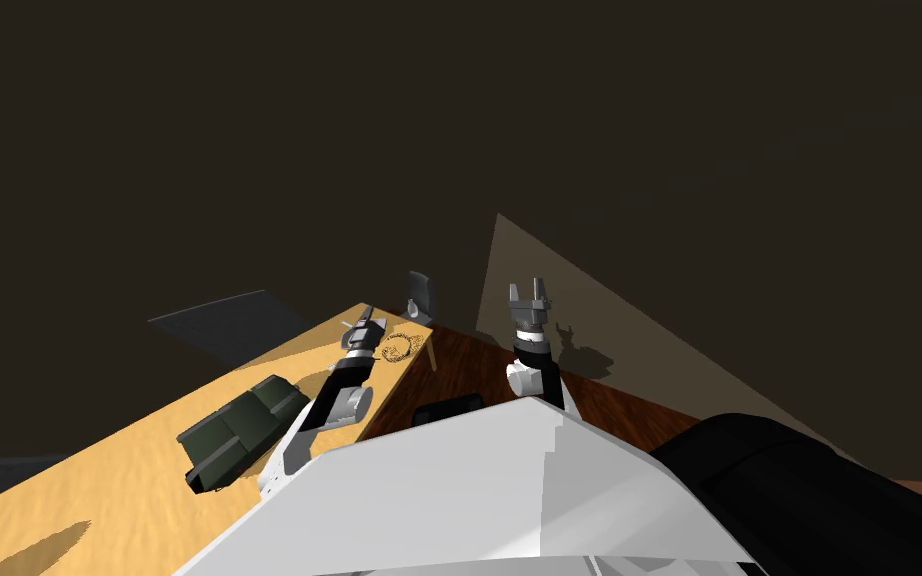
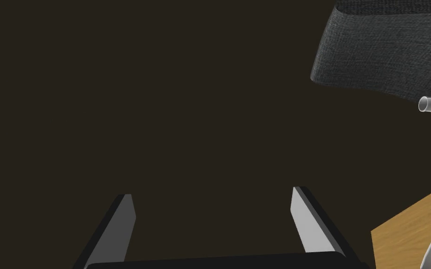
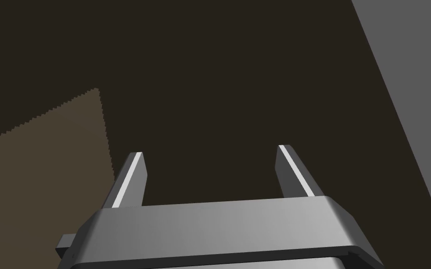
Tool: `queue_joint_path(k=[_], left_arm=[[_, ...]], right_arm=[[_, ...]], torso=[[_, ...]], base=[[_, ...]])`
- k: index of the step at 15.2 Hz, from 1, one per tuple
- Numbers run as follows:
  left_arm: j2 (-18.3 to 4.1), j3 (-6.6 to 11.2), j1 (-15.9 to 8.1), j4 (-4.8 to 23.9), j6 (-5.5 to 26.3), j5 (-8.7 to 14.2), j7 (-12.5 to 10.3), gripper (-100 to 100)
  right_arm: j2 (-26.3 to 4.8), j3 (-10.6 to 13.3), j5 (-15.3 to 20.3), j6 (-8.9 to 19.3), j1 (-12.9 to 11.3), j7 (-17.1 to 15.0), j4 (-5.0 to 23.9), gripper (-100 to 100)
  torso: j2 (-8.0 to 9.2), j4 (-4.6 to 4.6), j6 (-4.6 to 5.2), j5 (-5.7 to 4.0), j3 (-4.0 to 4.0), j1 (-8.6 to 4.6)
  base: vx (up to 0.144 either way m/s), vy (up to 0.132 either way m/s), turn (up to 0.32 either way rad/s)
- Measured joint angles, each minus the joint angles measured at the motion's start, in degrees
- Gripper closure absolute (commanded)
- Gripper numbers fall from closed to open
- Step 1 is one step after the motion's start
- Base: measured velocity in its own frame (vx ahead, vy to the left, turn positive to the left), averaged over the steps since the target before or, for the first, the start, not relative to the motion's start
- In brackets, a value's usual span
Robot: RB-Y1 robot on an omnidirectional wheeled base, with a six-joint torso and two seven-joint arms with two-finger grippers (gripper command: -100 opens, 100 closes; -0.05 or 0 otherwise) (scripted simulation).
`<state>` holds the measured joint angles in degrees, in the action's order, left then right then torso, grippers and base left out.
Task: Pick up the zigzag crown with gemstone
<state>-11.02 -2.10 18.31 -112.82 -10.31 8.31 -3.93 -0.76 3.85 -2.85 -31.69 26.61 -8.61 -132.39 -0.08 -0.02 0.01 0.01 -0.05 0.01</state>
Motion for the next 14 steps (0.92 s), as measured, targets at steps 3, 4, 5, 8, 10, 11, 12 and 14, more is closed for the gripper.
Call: queue_joint_path(k=[3,4,5,8,10,11,12,14], left_arm=[[-0.37,0.21,-1.95,3.05,2.88,1.08,-1.24,-100],[-0.64,0.37,-2.49,3.88,3.89,1.54,-1.75,-100],[-0.93,0.49,-3.19,5.22,4.90,2.10,-2.39,-100],[-1.44,0.63,-4.56,8.41,7.06,3.24,-3.85,-100],[-1.23,0.82,-5.99,10.22,8.98,3.77,-4.49,-100],[-1.20,0.90,-6.47,10.90,10.14,4.09,-4.83,-100],[-1.30,0.98,-7.05,11.91,10.92,4.41,-5.20,-100],[-1.32,1.06,-8.08,14.02,12.28,5.03,-5.97,-100]], right_arm=[[0.00,0.00,0.00,0.00,0.00,0.00,0.00,0],[0.00,0.00,0.00,0.00,0.00,0.00,0.00,0],[0.00,0.00,0.00,0.00,0.00,0.00,0.00,0],[0.00,0.00,0.00,0.00,0.00,0.00,0.00,0],[0.00,0.00,0.00,0.00,0.00,0.00,0.00,0],[0.00,0.00,0.00,0.00,0.00,0.00,0.00,0],[0.00,0.00,0.00,0.00,0.00,0.00,0.00,0],[0.00,0.00,0.00,0.00,0.00,0.00,0.00,0]], torso=[[-0.01,0.00,0.00,0.00,0.00,0.00],[-0.01,0.00,0.00,0.00,0.00,0.00],[-0.02,-0.01,0.00,0.00,-0.01,0.00],[-0.01,0.00,0.00,0.00,0.00,0.00],[0.00,0.00,0.00,0.00,0.00,-0.01],[0.01,0.00,0.00,0.00,0.00,-0.01],[0.01,0.00,0.00,0.00,0.00,-0.01],[0.01,0.00,0.00,0.00,0.01,-0.01]], base=[[0.014,0.001,-0.029],[0.017,-0.001,-0.037],[0.016,0.001,-0.032],[0.014,0.002,-0.021],[0.010,0.001,-0.024],[0.011,0.000,-0.021],[0.011,-0.001,-0.031],[0.011,0.000,-0.023]])
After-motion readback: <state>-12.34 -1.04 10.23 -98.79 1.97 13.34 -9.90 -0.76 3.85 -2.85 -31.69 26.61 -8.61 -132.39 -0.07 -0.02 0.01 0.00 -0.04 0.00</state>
